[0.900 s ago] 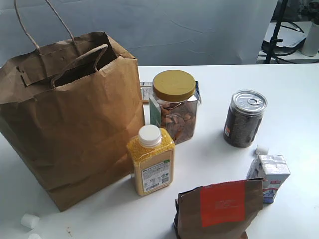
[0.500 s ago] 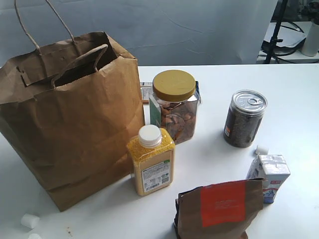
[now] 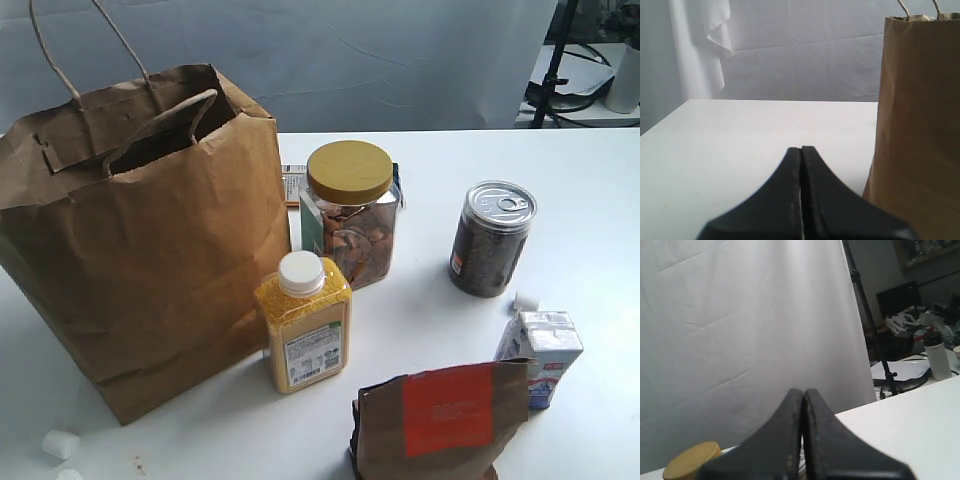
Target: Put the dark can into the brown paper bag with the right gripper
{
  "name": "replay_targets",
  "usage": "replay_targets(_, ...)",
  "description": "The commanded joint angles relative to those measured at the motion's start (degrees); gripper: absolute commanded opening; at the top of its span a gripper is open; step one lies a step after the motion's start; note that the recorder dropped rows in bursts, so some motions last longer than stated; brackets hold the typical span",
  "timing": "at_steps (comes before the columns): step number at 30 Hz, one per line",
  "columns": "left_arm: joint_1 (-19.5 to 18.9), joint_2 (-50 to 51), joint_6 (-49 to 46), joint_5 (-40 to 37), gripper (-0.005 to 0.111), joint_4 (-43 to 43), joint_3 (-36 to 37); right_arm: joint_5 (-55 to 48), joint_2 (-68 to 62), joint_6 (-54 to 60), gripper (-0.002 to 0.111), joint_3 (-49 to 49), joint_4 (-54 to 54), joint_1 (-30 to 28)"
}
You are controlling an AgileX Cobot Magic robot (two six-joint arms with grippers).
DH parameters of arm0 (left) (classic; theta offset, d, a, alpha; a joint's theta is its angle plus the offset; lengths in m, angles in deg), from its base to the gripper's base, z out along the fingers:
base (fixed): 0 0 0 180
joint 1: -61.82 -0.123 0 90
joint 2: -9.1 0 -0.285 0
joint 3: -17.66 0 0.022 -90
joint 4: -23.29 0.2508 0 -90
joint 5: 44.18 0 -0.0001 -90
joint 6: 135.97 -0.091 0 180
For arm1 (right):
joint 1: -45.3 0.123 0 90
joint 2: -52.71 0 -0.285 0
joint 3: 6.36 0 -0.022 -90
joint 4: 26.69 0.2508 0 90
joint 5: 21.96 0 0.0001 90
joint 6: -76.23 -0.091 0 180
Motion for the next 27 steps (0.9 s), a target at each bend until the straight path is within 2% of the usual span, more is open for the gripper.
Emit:
replay_targets(1, 0.32, -0.2, 0.2, 0.17, 0.0, 0.15, 0.2, -7.85, -7.5, 5.83, 0.0, 8.76, 0.32, 0.01)
replay_targets(6, 0.32, -0.2, 0.2, 0.3, 0.0, 0.15, 0.2, -17.63, -20.29, 12.31, 0.0, 19.77, -0.93, 0.01)
replay_targets(9, 0.32, -0.2, 0.2, 0.3, 0.0, 0.15, 0.2, -28.87, -32.49, 12.31, 0.0, 28.76, -6.73, 0.41)
replay_targets(13, 0.32, -0.2, 0.2, 0.3, 0.0, 0.15, 0.2, -38.72, -44.74, 8.31, 0.0, 41.2, -10.92, 6.15)
replay_targets(16, 0.32, -0.2, 0.2, 0.3, 0.0, 0.15, 0.2, -46.65, -55.68, 2.25, 0.0, 50.88, -17.9, 13.68)
replay_targets(19, 0.32, -0.2, 0.2, 0.3, 0.0, 0.15, 0.2, -50.63, -62.51, 0.45, 0.0, 56.49, -21.41, 17.56)
replay_targets(22, 0.32, -0.2, 0.2, 0.3, 0.0, 0.15, 0.2, -54.76, -70.09, 0.11, 0.01, 62.42, -22.67, 19.99)
replay_targets(25, 0.32, -0.2, 0.2, 0.3, 0.0, 0.15, 0.2, -59.34, -76.75, 0.11, 0.031, 69.0, -21.29, 19.85)
replay_targets(27, 0.32, -0.2, 0.2, 0.3, 0.0, 0.15, 0.2, -61.87, -80.97, -0.24, 0.049, 73.24, -21.31, 19.85)
